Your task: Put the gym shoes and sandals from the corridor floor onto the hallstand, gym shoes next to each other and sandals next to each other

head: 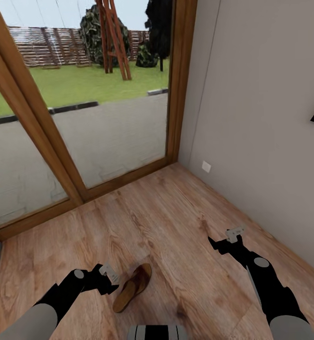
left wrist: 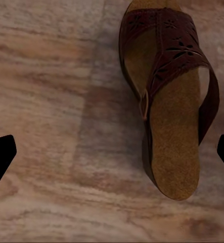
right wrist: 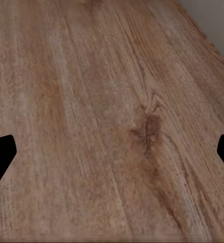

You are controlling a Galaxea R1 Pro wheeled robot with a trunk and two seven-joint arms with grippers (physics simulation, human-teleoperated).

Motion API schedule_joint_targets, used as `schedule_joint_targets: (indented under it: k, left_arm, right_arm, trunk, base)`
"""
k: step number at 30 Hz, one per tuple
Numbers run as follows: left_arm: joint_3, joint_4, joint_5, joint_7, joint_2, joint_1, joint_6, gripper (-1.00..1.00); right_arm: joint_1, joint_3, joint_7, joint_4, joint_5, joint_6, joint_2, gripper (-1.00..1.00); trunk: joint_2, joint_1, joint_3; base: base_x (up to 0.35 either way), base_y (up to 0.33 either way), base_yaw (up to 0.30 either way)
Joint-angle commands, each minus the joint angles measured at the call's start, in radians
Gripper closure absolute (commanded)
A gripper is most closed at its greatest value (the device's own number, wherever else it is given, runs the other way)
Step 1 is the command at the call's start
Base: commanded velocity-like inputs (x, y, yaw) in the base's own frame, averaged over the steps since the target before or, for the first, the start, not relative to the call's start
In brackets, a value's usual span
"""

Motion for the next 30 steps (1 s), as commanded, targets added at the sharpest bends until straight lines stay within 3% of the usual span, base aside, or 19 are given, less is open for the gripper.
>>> schedule_joint_targets:
  k: [1,25,30]
  left_arm:
    - [-0.004,-0.002,-0.001,-0.003,0.001,0.000,0.005,-1.00]
    - [-0.008,-0.019,-0.010,0.015,-0.001,0.000,0.017,-1.00]
    - [-0.013,-0.028,-0.014,0.023,-0.011,-0.001,0.021,-1.00]
  right_arm:
    - [0.000,-0.003,0.007,-0.002,0.007,0.002,0.001,-1.00]
    - [-0.001,-0.003,0.007,-0.002,0.007,0.002,0.001,-1.00]
    - [-0.001,-0.003,0.007,-0.002,0.007,0.002,0.001,-1.00]
  trunk:
    - [-0.001,0.000,-0.006]
    - [-0.006,0.011,-0.136]
    - [-0.006,0.011,-0.142]
  base:
    - [0.000,0.000,0.000]
    - [0.000,0.000,0.000]
    - [0.000,0.000,0.000]
